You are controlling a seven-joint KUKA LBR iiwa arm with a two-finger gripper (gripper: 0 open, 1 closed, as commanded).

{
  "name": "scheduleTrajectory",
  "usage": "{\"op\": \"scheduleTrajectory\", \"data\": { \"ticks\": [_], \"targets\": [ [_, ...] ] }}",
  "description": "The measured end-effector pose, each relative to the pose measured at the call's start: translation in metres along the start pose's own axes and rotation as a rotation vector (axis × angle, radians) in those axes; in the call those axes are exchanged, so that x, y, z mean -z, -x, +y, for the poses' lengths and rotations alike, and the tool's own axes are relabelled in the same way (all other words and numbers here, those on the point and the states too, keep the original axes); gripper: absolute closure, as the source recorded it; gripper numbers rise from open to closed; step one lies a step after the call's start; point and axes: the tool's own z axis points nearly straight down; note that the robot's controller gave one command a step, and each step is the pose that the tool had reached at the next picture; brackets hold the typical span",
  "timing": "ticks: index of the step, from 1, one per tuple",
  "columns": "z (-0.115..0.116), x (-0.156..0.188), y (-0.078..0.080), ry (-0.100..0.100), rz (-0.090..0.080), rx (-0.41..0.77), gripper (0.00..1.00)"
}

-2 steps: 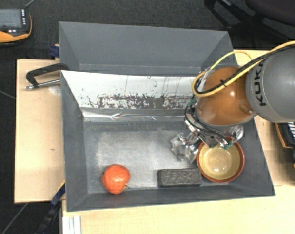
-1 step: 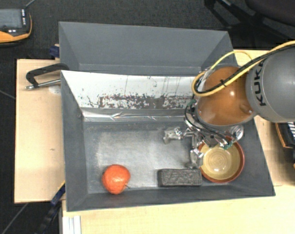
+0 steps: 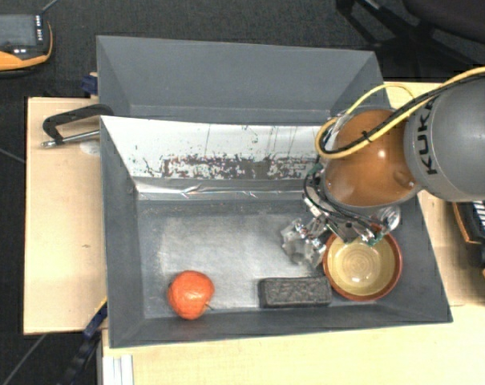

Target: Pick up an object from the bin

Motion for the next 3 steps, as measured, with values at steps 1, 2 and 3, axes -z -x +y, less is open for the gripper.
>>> {"op": "scheduleTrajectory", "data": {
  "ticks": [1, 2, 3],
  "targets": [
    [0.0, 0.0, 0.0, 0.0, 0.0, 0.0, 0.0],
    [0.0, 0.0, 0.0, 0.0, 0.0, 0.0, 1.0],
    [0.033, 0.053, -0.025, -0.001, -0.003, 0.186, 1.0]
  ]
}}
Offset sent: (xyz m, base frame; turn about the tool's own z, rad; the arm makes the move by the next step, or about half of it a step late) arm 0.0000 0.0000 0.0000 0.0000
